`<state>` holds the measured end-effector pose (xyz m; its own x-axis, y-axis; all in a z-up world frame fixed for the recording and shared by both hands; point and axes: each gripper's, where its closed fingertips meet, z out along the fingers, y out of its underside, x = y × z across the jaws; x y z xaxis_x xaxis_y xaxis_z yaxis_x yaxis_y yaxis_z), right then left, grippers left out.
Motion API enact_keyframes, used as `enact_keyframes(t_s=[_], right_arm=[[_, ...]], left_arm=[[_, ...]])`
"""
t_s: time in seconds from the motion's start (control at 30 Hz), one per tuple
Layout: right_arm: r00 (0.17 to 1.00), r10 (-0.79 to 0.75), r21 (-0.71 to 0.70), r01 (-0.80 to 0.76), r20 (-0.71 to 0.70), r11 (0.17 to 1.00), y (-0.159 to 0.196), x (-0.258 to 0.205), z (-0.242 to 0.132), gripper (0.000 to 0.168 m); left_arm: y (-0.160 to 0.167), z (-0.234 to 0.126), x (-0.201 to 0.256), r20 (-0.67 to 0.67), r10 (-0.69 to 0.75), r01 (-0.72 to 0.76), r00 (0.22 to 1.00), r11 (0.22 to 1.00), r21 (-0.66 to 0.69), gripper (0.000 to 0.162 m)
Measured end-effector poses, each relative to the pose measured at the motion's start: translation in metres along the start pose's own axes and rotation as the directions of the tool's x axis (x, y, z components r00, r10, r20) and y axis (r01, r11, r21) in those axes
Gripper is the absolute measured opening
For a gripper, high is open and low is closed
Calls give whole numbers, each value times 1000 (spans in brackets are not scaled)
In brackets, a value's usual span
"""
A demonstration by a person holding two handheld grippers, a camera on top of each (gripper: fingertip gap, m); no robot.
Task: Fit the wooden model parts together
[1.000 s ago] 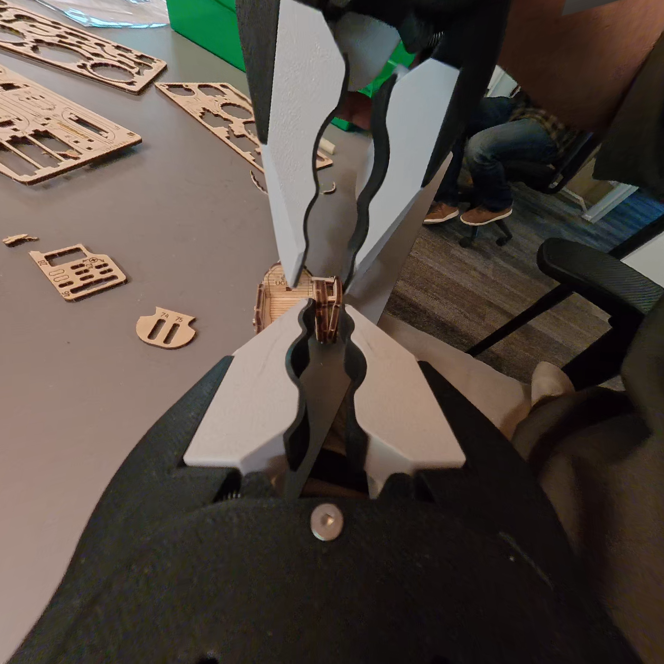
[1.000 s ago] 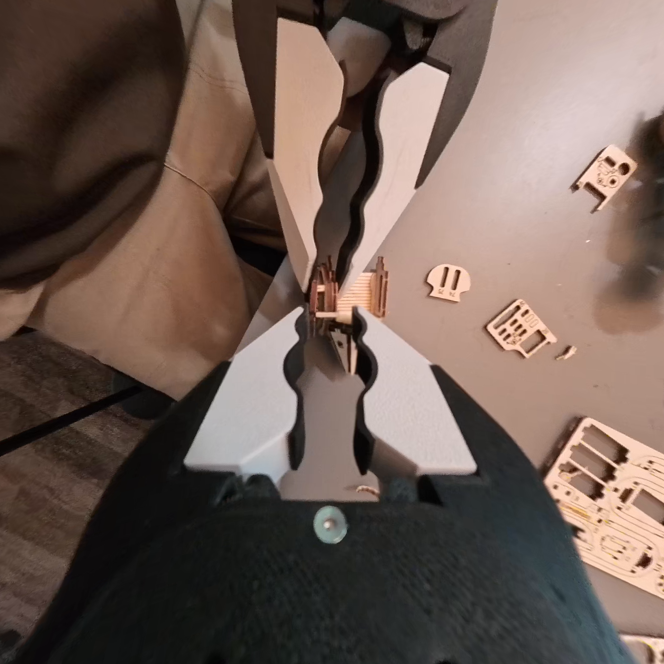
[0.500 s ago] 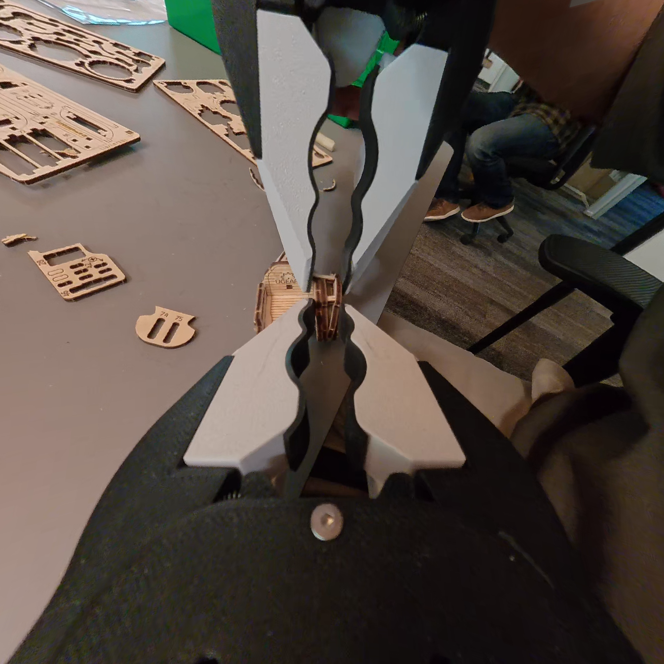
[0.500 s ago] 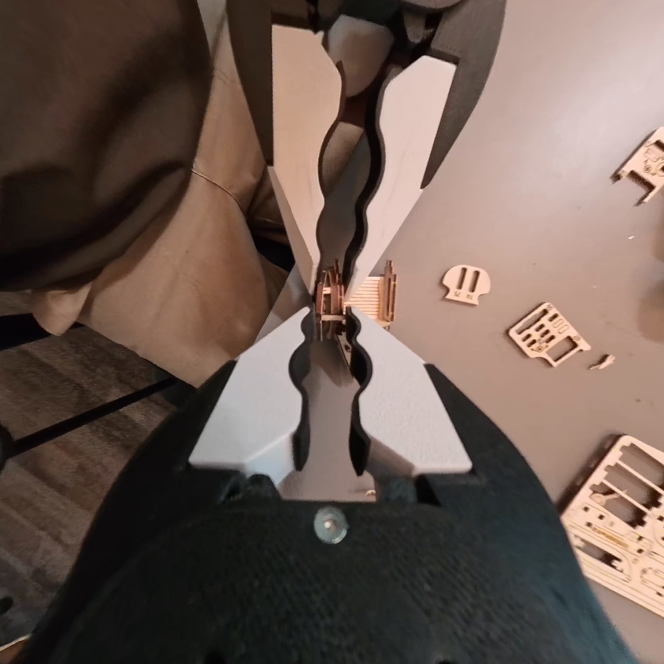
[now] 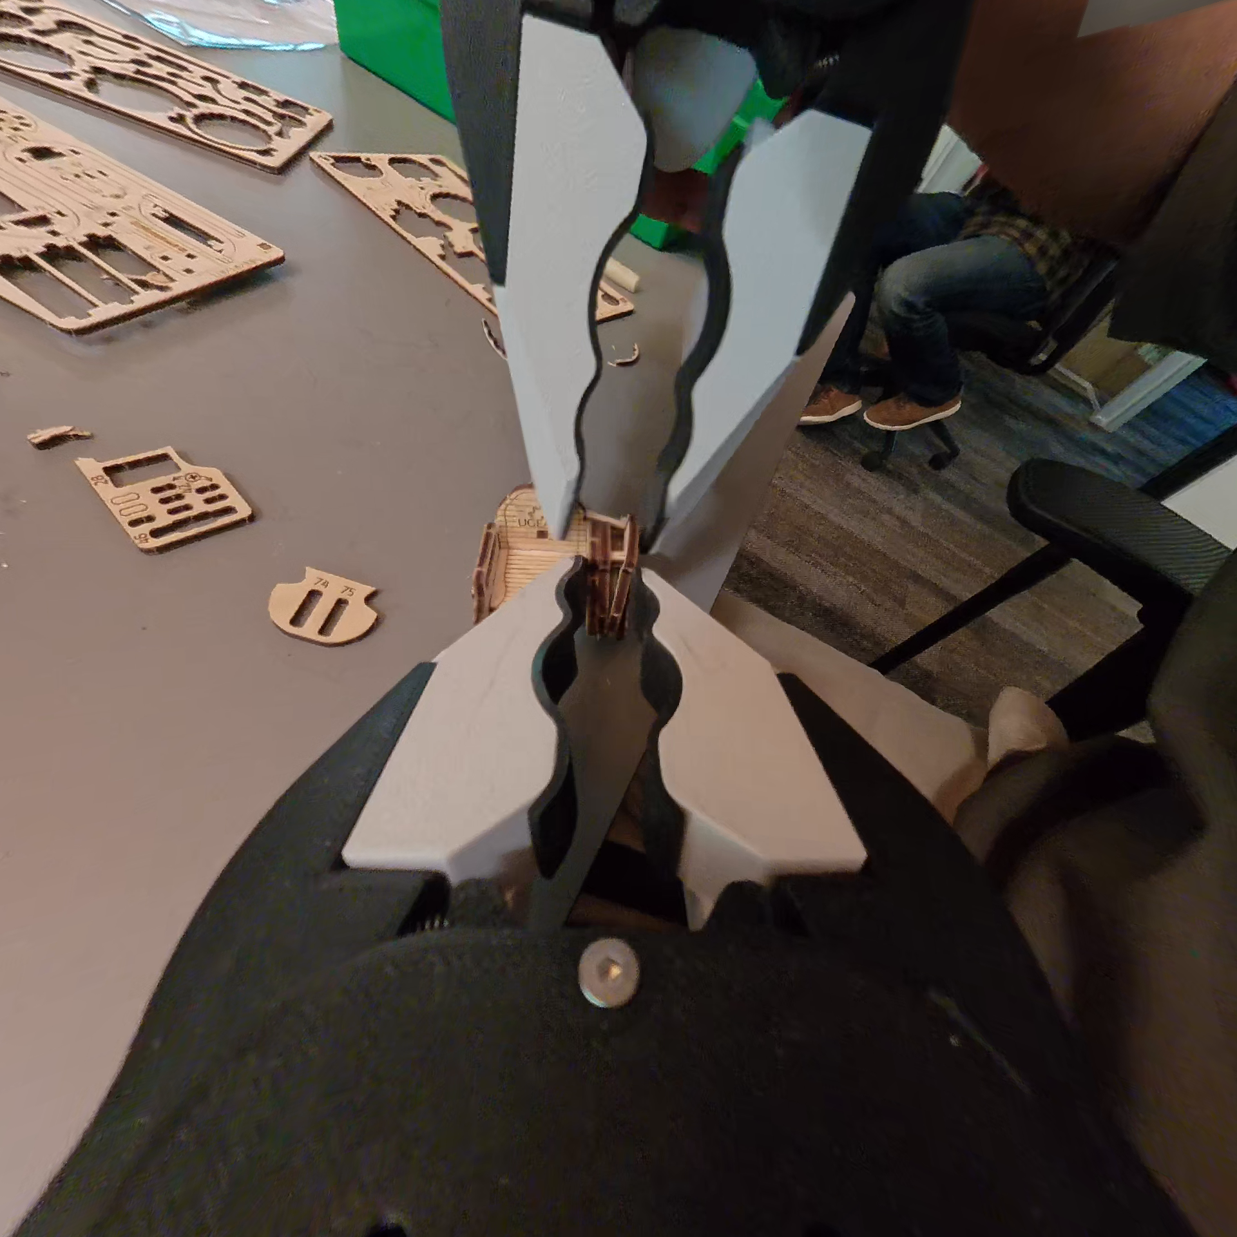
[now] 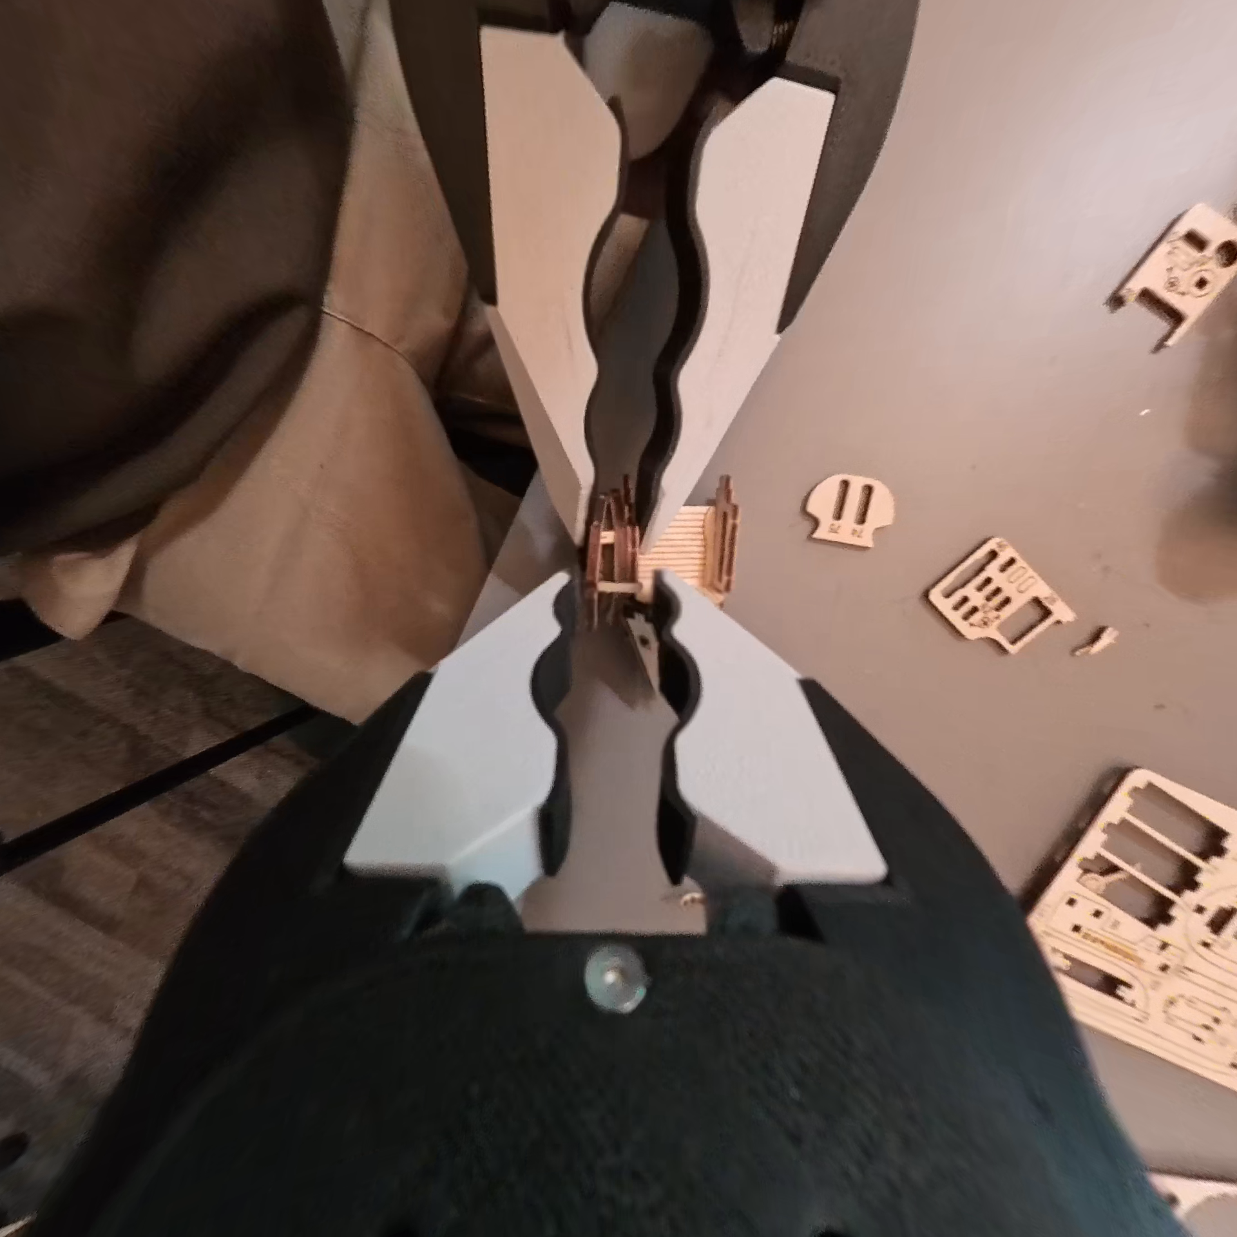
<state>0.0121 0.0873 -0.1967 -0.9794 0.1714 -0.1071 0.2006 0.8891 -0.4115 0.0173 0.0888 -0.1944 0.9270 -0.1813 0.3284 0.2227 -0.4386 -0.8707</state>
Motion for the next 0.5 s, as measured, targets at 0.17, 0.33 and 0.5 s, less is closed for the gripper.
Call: enact_keyframes(t_s=[0.17,0.33,0.5], right_arm=[[998,-36,-3,36,-57,999,1,-1,-3,22],[997,-49,-28,48,-59,998,1,-1,-5,15],[997,-48,-34,46,-63,998,1,-1,-5,15]], left_arm=[[0,1,1,2,11,-11,1000,1000,-2,10],[0,0,0,5,10,-10,1000,1000,0,10],[0,1,0,5,11,-11,1000,1000,-1,10]])
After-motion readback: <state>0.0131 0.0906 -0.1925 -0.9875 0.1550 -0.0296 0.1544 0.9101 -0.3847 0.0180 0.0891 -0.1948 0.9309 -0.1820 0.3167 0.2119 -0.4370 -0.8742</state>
